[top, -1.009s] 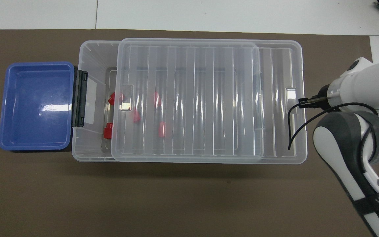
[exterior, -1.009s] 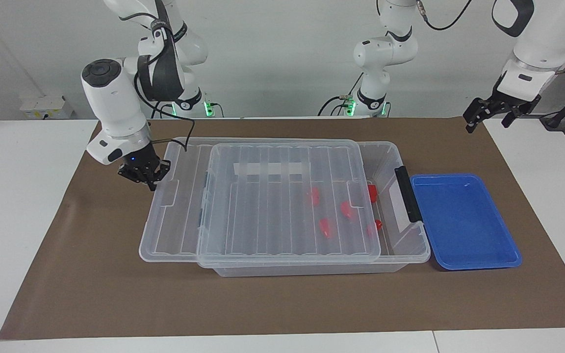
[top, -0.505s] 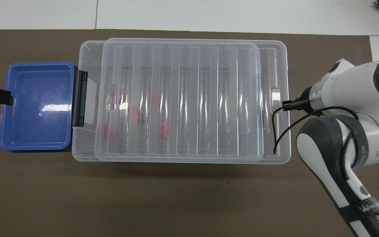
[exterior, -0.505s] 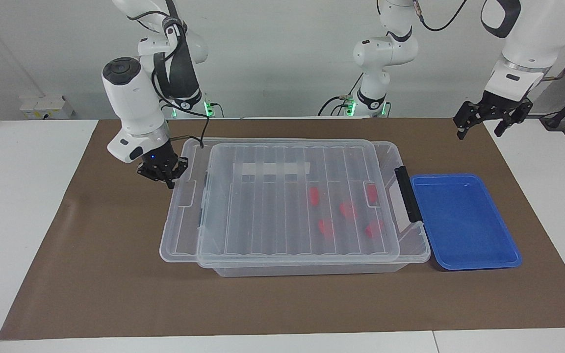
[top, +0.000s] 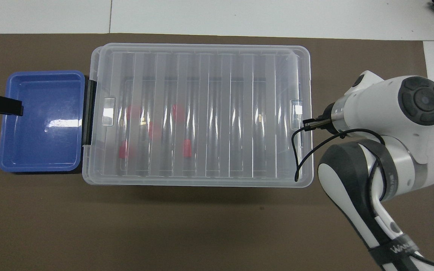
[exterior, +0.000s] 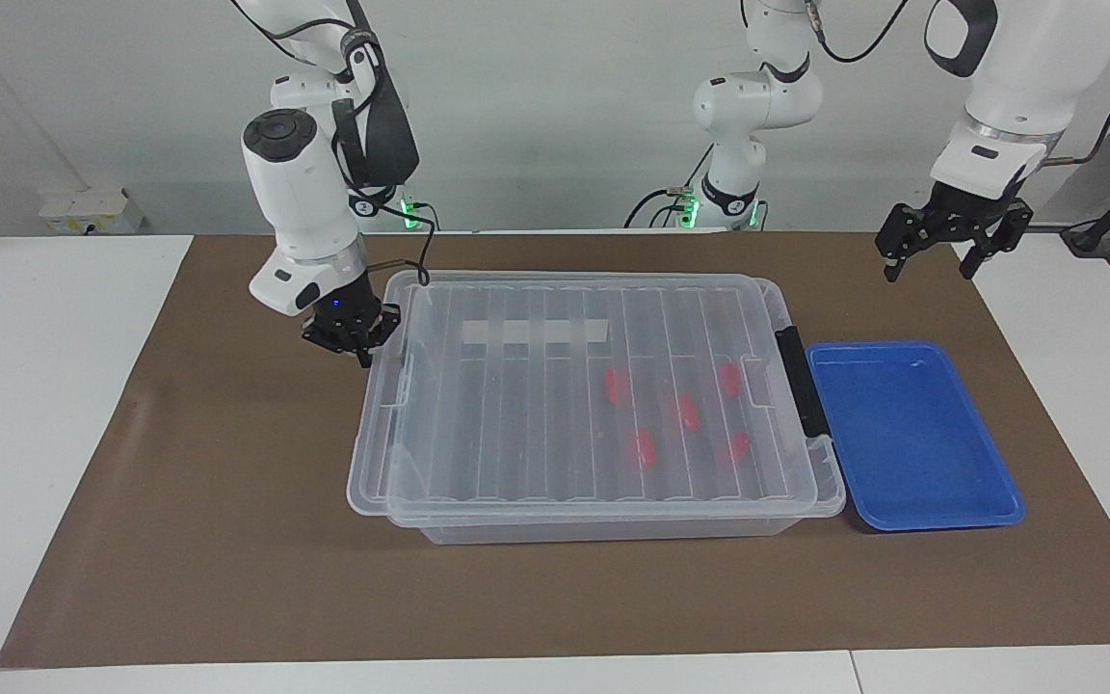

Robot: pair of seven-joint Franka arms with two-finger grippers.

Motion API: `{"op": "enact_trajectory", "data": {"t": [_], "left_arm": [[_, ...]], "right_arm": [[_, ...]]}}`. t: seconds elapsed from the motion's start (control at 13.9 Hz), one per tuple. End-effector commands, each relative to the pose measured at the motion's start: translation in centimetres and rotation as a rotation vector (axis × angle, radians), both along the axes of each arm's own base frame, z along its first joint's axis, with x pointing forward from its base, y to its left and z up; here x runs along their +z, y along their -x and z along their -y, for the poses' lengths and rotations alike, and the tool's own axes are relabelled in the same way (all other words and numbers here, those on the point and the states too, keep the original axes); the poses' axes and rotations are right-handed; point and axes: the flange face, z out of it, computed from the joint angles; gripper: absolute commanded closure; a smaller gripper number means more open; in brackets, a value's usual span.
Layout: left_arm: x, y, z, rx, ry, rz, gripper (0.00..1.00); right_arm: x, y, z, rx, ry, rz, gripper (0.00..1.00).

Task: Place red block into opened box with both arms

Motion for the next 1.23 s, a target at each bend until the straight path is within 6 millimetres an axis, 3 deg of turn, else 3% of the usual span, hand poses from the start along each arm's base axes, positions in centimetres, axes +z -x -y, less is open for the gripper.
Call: {"op": "enact_trajectory", "data": {"t": [0.0, 0.5, 0.72, 0.79, 0.86, 0.94, 1.15], "left_arm": [[-0.2, 0.6, 0.1, -0.011, 0.012, 0.011, 0.0], [-0.2, 0.5, 0.2, -0.008, 0.026, 0.014, 0.0], [-0.2, 0.6, -0.1, 0.0, 0.027, 0.009, 0.0], [-0.2, 0.7, -0.1, 0.001, 0.026, 0.002, 0.0], [-0.3, 0.7, -0.2, 0.002, 0.026, 0.0, 0.0], [-0.2, 0.7, -0.3, 0.005, 0.026, 0.002, 0.0], [-0.2, 0.7, -0.4, 0.007, 0.027, 0.003, 0.0]], "right_arm": [[-0.3, 0.5, -0.9, -0.005, -0.029, 0.003, 1.0], [0.4, 0.4, -1.1, -0.009, -0.033, 0.01, 1.0], [2.0, 0.8, 1.2, -0.052, -0.029, 0.005, 1.0], [2.4, 0.9, 2.6, -0.078, -0.027, -0.006, 0.88], [2.9, 1.0, 3.7, -0.113, -0.028, -0.005, 0.24], [3.6, 1.3, 5.1, -0.164, -0.029, -0.008, 0.02], [4.8, 1.9, 9.6, -0.273, -0.017, -0.03, 0.01]]}}
